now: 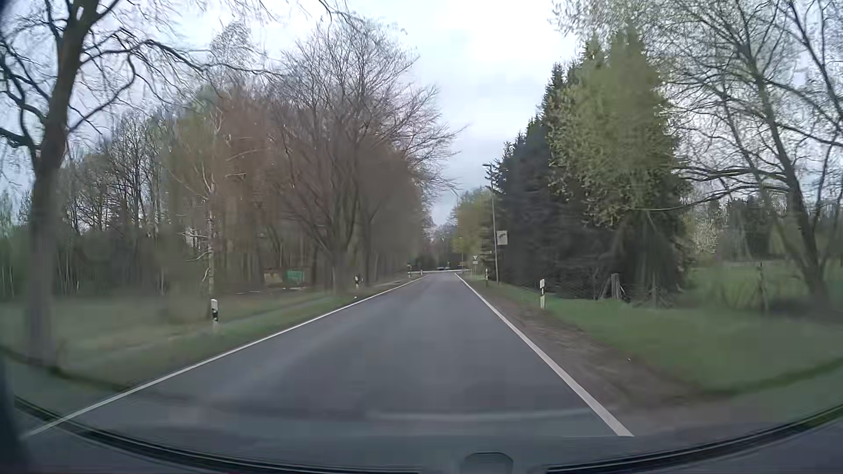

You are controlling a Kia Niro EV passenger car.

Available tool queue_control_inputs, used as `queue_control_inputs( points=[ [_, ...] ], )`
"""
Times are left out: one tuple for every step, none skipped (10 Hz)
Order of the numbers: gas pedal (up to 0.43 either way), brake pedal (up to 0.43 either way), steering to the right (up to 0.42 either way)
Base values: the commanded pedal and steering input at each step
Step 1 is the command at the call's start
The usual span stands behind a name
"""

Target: Follow the waypoints while adhering to traffic rules and regulations

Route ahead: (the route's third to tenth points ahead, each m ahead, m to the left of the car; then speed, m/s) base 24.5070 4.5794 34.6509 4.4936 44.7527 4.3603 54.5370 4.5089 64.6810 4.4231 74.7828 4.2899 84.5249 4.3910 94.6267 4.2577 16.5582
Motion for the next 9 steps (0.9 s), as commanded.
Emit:
queue_control_inputs(
  points=[
    [0.157, 0.0, -0.004],
    [0.157, 0.0, -0.002],
    [0.157, 0.0, -0.002],
    [0.157, 0.0, -0.001],
    [0.157, 0.0, -0.001],
    [0.157, 0.0, -0.002],
    [0.157, 0.0, -0.002],
    [0.157, 0.0, -0.002],
    [0.157, 0.0, -0.004]
  ],
)
